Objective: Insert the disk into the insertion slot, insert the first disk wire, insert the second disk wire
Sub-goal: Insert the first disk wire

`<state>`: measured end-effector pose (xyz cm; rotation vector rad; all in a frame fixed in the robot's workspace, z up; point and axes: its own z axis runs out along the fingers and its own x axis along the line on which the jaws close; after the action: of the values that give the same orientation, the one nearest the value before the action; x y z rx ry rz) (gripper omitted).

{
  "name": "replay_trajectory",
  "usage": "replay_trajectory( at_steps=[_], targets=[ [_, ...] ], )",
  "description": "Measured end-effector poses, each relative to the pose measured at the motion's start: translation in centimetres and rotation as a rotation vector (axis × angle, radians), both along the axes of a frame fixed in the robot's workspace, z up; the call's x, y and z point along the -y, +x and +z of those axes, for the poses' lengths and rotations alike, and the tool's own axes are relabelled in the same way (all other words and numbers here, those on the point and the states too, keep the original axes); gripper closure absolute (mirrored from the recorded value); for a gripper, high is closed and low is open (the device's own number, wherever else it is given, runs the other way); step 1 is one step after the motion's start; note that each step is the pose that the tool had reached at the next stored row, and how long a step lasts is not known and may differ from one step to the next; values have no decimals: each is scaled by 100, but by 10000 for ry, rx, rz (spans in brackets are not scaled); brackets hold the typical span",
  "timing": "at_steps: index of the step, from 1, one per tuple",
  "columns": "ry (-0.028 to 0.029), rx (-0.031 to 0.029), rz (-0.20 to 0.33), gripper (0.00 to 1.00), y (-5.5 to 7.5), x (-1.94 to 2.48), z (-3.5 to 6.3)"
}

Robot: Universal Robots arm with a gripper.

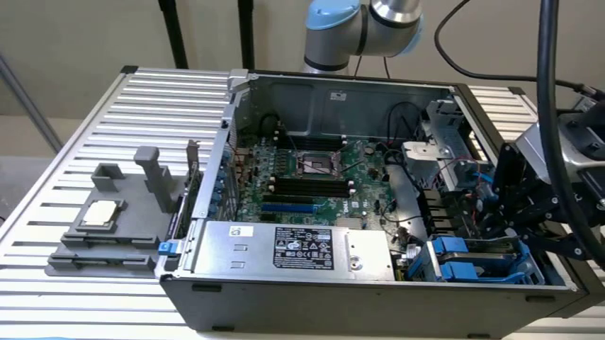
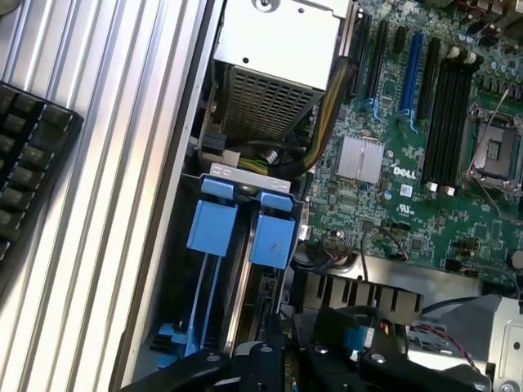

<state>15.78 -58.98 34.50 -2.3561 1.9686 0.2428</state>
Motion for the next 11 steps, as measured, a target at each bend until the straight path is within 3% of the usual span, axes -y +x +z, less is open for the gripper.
replay_trajectory(
  at_steps=[7, 11],
  targets=[
    [-185, 0, -770, 84, -1, 0, -5],
    [-348, 3, -1141, 84, -1, 0, -6]
  ],
)
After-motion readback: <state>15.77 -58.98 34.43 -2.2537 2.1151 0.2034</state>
